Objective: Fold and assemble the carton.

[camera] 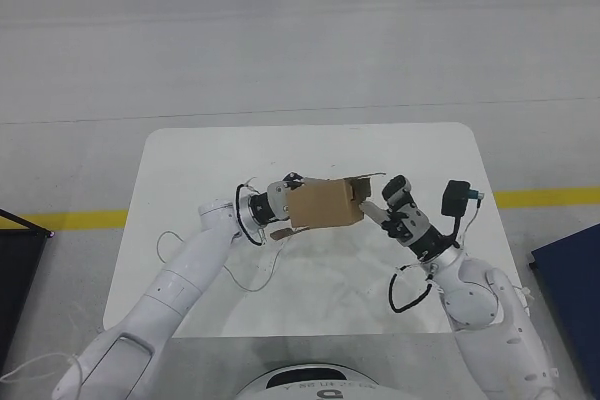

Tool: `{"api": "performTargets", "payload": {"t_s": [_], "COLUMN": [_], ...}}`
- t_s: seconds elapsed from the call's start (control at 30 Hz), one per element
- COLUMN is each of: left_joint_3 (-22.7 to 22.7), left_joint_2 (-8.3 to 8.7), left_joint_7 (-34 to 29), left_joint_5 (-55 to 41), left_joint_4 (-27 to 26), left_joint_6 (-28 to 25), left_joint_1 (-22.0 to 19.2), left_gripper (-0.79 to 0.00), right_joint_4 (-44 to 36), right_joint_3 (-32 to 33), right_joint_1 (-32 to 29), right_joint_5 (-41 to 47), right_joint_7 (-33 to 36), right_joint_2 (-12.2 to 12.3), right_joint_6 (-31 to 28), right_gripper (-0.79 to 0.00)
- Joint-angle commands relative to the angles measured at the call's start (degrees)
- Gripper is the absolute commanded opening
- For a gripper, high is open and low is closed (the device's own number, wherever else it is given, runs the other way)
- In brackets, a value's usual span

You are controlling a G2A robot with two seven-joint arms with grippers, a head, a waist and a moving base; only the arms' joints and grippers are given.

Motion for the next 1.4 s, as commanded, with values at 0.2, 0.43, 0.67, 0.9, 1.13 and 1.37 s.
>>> {"api": "performTargets", "payload": {"t_s": [0.2,0.43,0.67,0.9,1.13,1.37], "left_joint_3": [-3.54,-5.9,-7.57,-7.0,-7.25,-8.38], "left_joint_2": [1.64,3.02,4.04,4.19,4.47,4.89], "left_joint_7": [-2.59,-4.61,-6.5,-6.97,-7.13,-7.34], "left_joint_5": [7.35,15.52,21.62,22.48,23.79,25.0], "left_joint_4": [-2.82,-3.86,-6.03,-7.43,-7.46,-8.33], "left_joint_6": [-3.95,-7.8,-12.29,-12.34,-13.2,-15.42], "left_joint_1": [1.44,1.52,1.99,2.69,2.64,2.91], "left_gripper": [-0.785,-0.785,-0.785,-0.785,-0.785,-0.785], "right_joint_4": [6.87,11.91,14.53,16.62,19.03,21.11], "right_joint_3": [4.3,4.71,2.32,-1.69,-3.07,-4.38], "right_joint_1": [6.4,9.84,13.64,16.92,19.08,21.0], "right_joint_5": [51.54,66.74,65.13,64.61,68.77,69.94], "right_joint_7": [33.02,42.0,46.11,47.18,53.01,56.34], "right_joint_2": [2.61,3.09,3.41,3.11,3.18,3.28], "right_joint_6": [0.23,4.49,13.0,14.78,17.55,20.75], "right_gripper": [0.0,-0.071,0.0,-0.126,-0.203,-0.191]}}
